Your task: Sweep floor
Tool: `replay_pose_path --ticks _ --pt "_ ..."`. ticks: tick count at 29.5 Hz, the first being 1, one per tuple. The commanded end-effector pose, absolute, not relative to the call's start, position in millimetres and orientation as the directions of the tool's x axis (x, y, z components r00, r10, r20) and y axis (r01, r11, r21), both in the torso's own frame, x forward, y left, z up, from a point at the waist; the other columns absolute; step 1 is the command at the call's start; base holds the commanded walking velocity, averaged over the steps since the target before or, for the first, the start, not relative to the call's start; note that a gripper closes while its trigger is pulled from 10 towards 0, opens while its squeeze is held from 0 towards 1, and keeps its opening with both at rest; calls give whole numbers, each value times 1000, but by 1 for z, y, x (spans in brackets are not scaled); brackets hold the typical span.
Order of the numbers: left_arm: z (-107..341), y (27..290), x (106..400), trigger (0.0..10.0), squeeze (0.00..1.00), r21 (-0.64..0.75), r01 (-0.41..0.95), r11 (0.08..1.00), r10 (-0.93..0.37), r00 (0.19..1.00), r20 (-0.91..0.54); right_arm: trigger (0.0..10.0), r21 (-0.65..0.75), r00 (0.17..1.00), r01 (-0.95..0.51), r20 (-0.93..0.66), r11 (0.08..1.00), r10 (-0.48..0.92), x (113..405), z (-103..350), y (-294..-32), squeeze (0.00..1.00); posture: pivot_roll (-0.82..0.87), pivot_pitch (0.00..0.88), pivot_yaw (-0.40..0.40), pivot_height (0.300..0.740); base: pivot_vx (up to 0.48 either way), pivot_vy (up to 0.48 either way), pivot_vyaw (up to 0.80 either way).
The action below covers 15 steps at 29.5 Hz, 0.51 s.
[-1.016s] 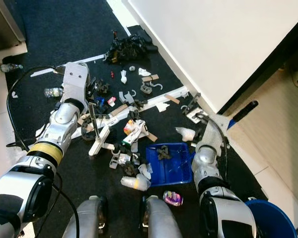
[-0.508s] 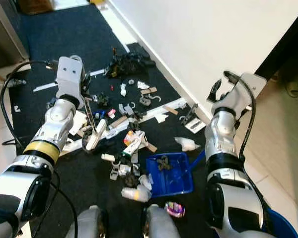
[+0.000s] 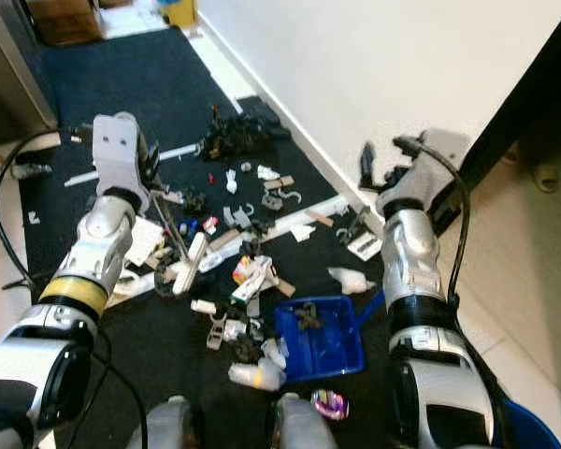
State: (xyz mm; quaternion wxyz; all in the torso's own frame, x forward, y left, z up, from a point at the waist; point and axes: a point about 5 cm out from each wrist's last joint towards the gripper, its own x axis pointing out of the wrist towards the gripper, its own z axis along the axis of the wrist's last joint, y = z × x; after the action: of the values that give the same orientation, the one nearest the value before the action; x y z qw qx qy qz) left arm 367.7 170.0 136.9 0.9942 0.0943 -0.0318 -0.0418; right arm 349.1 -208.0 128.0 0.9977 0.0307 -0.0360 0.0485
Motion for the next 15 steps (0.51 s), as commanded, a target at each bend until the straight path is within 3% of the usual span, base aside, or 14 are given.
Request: replay_pose_path --ticks 1,5,7,9,15 --pt "139 174 364 10000 0 229 78 970 -96 993 69 10000 11 984 -178 -22 984 178 342 112 -205 0 53 1 -15 740 0 0 0" --pt "118 179 353 10000 0 254 86 963 -89 996 1 10000 -34 971 -216 -112 976 211 332 92 -207 0 48 3 -15 740 0 0 0" --pt "95 183 342 10000 0 261 79 962 -61 995 -76 10000 23 943 -232 -241 972 230 320 66 -209 0 44 5 -31 740 0 0 0" --pt "93 183 341 10000 0 257 75 963 -56 995 -80 10000 32 938 -237 -254 971 237 318 62 -209 0 44 5 -31 740 0 0 0" --pt "58 180 321 10000 0 167 40 985 -5 978 -208 10000 41 831 -290 -485 956 273 284 9 -198 0 45 10 -62 740 0 0 0"
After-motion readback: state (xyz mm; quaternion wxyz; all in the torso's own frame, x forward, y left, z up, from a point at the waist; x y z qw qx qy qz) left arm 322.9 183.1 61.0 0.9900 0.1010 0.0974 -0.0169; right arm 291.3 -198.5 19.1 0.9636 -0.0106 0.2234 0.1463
